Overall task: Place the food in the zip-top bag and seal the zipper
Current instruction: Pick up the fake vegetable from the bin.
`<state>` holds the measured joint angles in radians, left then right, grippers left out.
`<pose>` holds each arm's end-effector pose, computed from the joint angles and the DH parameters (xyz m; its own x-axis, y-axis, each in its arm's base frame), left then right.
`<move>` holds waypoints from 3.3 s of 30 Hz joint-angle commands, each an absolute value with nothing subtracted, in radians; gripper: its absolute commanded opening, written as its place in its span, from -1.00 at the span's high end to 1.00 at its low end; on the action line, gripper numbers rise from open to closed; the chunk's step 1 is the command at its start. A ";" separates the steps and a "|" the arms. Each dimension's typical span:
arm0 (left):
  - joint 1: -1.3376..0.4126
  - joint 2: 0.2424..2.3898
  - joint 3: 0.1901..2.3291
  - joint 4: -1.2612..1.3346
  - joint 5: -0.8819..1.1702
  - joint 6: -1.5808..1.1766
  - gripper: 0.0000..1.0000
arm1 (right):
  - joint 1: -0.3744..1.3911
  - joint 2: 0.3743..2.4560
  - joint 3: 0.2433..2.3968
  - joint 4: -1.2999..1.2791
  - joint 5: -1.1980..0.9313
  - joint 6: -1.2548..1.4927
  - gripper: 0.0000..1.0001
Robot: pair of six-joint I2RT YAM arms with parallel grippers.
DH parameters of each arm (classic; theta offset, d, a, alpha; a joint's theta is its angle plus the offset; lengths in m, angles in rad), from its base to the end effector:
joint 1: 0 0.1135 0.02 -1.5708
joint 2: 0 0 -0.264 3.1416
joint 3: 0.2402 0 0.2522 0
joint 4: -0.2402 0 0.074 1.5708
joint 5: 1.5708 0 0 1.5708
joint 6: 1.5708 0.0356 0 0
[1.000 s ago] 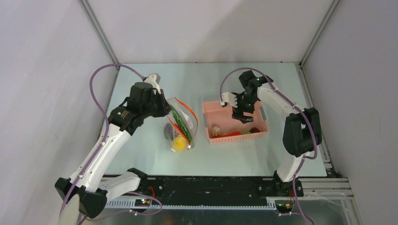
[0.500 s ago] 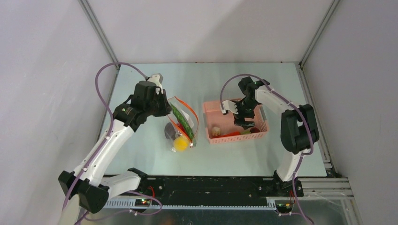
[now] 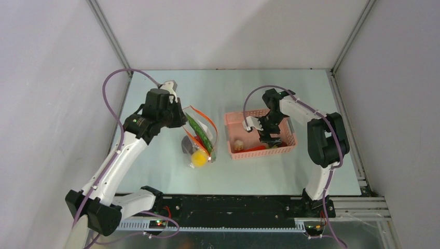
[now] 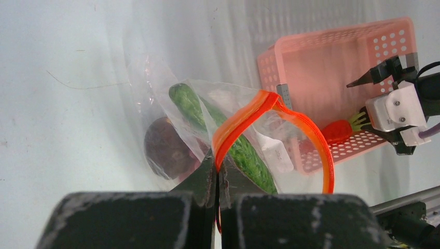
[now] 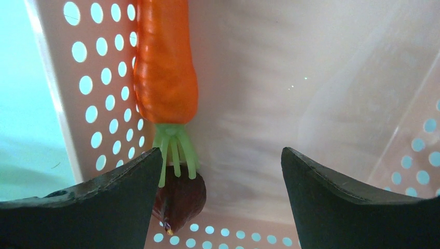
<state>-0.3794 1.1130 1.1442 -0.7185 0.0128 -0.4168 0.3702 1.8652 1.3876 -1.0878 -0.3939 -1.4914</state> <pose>0.2144 -0.0860 0.3484 -0.6925 -0.1597 -0.7035 0.1085 0.9411 -0.3203 0.3142 0.1366 0.2000 0.2610 -0.8861 -0.3830 -0.9560 -0.2924 0.0251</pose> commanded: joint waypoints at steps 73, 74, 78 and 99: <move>-0.282 1.125 1.111 -0.618 0.087 -0.405 1.00 | 0.438 1.693 1.262 -0.856 -0.210 -1.471 1.00; -0.282 1.125 1.110 -0.616 0.086 -0.407 1.00 | 0.439 1.674 1.262 -0.869 -0.202 -1.473 1.00; -0.283 1.121 1.111 -0.614 0.089 -0.410 1.00 | 0.438 1.628 1.262 -0.907 -0.175 -1.480 1.00; -0.289 1.083 1.091 -0.600 0.138 -0.457 1.00 | 0.500 1.378 1.418 -1.011 -0.076 -1.325 1.00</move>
<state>-0.2893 1.1110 1.1007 -0.6411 0.1013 -0.4374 0.4583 1.4452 1.3659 -0.9764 -0.0612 -1.3880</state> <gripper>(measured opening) 0.007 0.175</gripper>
